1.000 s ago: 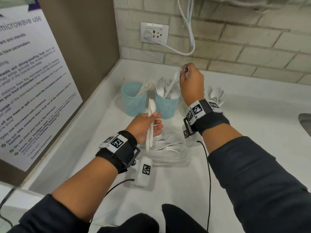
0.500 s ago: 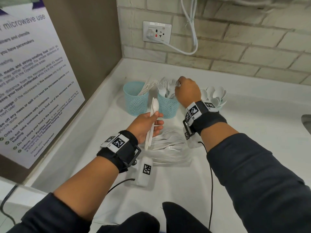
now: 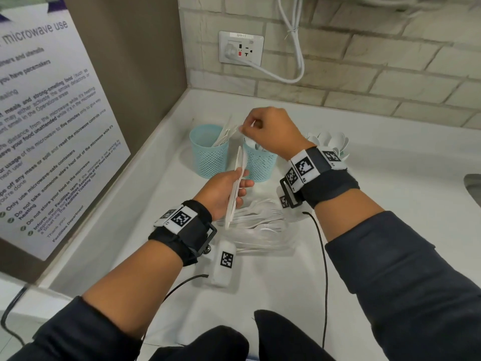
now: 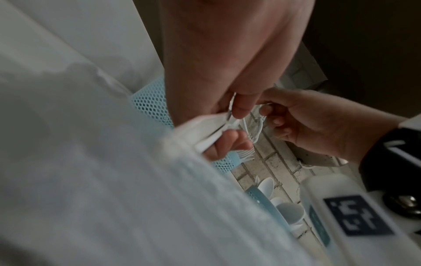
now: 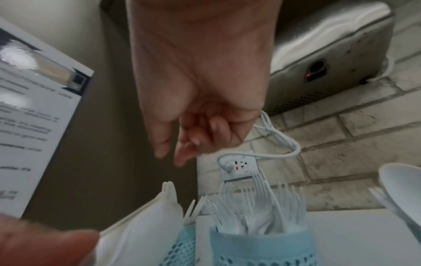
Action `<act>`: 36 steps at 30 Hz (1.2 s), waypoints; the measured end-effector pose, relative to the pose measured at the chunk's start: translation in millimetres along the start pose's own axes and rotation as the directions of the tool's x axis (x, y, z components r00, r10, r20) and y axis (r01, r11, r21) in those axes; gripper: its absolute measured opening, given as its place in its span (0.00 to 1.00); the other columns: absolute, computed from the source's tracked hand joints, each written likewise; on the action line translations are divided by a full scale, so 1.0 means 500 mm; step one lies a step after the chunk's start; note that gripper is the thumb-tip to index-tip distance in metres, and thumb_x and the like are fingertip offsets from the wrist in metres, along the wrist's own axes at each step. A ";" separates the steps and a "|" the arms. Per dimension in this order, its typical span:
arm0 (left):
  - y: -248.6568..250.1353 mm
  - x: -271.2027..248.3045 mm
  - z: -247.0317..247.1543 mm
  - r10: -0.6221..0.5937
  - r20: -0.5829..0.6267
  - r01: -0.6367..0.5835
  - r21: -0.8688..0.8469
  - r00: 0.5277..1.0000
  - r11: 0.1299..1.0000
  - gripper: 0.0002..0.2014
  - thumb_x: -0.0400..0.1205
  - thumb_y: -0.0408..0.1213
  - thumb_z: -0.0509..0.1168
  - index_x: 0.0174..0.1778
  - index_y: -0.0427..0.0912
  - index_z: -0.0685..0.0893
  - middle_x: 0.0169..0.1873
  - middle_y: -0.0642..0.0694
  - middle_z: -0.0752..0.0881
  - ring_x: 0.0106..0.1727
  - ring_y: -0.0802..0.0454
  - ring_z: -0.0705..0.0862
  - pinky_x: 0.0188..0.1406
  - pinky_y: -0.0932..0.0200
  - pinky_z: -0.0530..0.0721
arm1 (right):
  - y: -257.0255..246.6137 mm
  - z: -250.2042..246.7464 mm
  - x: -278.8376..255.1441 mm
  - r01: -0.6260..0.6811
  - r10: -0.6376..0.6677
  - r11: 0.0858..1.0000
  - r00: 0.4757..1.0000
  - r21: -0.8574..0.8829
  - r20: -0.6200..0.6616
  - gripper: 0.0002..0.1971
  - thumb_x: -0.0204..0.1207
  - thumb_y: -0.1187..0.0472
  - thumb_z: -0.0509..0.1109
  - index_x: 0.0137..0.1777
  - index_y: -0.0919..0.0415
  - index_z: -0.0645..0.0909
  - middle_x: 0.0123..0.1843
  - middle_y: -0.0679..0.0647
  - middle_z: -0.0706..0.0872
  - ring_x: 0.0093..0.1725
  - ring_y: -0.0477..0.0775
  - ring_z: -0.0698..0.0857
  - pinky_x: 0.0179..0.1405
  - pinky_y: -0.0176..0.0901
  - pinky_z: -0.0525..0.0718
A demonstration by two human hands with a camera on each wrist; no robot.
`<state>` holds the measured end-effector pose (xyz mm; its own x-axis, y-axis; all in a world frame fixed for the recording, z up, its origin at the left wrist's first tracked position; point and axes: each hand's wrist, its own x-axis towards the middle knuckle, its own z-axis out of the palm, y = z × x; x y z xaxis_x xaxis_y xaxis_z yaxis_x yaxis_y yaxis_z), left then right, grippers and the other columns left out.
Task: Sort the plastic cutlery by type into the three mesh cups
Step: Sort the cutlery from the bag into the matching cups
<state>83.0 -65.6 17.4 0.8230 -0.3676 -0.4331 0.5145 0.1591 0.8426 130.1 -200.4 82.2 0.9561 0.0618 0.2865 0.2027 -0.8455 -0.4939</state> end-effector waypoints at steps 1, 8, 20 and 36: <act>-0.001 0.000 0.001 0.005 -0.005 -0.005 0.011 1.000 1.000 0.11 0.88 0.41 0.52 0.57 0.41 0.76 0.35 0.48 0.80 0.29 0.57 0.72 0.20 0.68 0.70 | -0.003 0.001 0.000 0.013 -0.010 0.999 0.996 -0.038 0.085 0.13 0.75 0.51 0.70 0.46 0.61 0.85 0.32 0.46 0.78 0.37 0.48 0.78 0.41 0.39 0.75; -0.006 0.002 0.004 0.055 -0.022 -0.053 0.097 0.998 0.994 0.09 0.87 0.40 0.55 0.50 0.43 0.79 0.34 0.48 0.78 0.30 0.57 0.70 0.27 0.65 0.68 | 0.003 0.035 -0.008 -0.002 0.069 0.977 0.948 -0.212 0.309 0.22 0.72 0.46 0.72 0.49 0.67 0.86 0.46 0.58 0.86 0.47 0.55 0.83 0.45 0.46 0.78; -0.018 0.012 -0.011 0.149 -0.105 -0.126 0.198 0.983 0.972 0.11 0.86 0.37 0.57 0.38 0.43 0.78 0.32 0.49 0.75 0.30 0.57 0.70 0.31 0.63 0.70 | -0.008 0.038 -0.017 -0.308 0.265 0.950 0.886 0.055 0.380 0.10 0.72 0.71 0.67 0.50 0.76 0.84 0.36 0.66 0.87 0.40 0.64 0.88 0.50 0.52 0.87; -0.005 0.000 -0.052 0.125 -0.254 -0.153 -0.094 0.959 0.984 0.07 0.85 0.28 0.57 0.43 0.39 0.78 0.31 0.46 0.76 0.27 0.57 0.76 0.21 0.70 0.77 | -0.049 0.032 0.061 0.153 0.095 0.926 0.789 0.344 -0.607 0.10 0.77 0.64 0.64 0.54 0.65 0.83 0.37 0.54 0.83 0.38 0.58 0.86 0.41 0.50 0.84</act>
<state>87.9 -42.0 7.0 0.9147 -0.0998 -0.3917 0.4030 0.2987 0.8651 158.0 -169.3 89.7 0.6449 -0.3533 0.6777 0.4072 -0.5916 -0.6958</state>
